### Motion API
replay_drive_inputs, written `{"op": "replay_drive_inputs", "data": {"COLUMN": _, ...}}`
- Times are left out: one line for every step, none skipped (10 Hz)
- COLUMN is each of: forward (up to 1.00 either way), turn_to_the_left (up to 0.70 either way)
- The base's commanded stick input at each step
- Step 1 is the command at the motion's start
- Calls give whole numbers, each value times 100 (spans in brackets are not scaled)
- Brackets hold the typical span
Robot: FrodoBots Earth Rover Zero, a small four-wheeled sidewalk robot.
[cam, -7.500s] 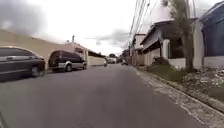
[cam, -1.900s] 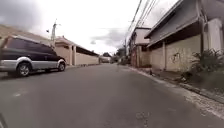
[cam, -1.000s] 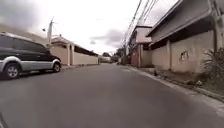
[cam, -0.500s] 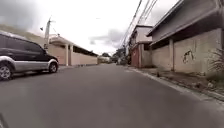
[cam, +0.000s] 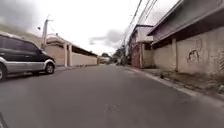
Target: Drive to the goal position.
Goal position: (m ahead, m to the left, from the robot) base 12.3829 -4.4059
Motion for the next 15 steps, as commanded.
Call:
{"op": "replay_drive_inputs", "data": {"forward": 70, "turn_to_the_left": 0}}
{"op": "replay_drive_inputs", "data": {"forward": 70, "turn_to_the_left": 0}}
{"op": "replay_drive_inputs", "data": {"forward": 70, "turn_to_the_left": 0}}
{"op": "replay_drive_inputs", "data": {"forward": 70, "turn_to_the_left": -2}}
{"op": "replay_drive_inputs", "data": {"forward": 70, "turn_to_the_left": -21}}
{"op": "replay_drive_inputs", "data": {"forward": 70, "turn_to_the_left": -35}}
{"op": "replay_drive_inputs", "data": {"forward": 70, "turn_to_the_left": -35}}
{"op": "replay_drive_inputs", "data": {"forward": 70, "turn_to_the_left": -35}}
{"op": "replay_drive_inputs", "data": {"forward": 70, "turn_to_the_left": -35}}
{"op": "replay_drive_inputs", "data": {"forward": 70, "turn_to_the_left": -12}}
{"op": "replay_drive_inputs", "data": {"forward": 70, "turn_to_the_left": 0}}
{"op": "replay_drive_inputs", "data": {"forward": 70, "turn_to_the_left": 0}}
{"op": "replay_drive_inputs", "data": {"forward": 70, "turn_to_the_left": 0}}
{"op": "replay_drive_inputs", "data": {"forward": 70, "turn_to_the_left": 0}}
{"op": "replay_drive_inputs", "data": {"forward": 70, "turn_to_the_left": 0}}
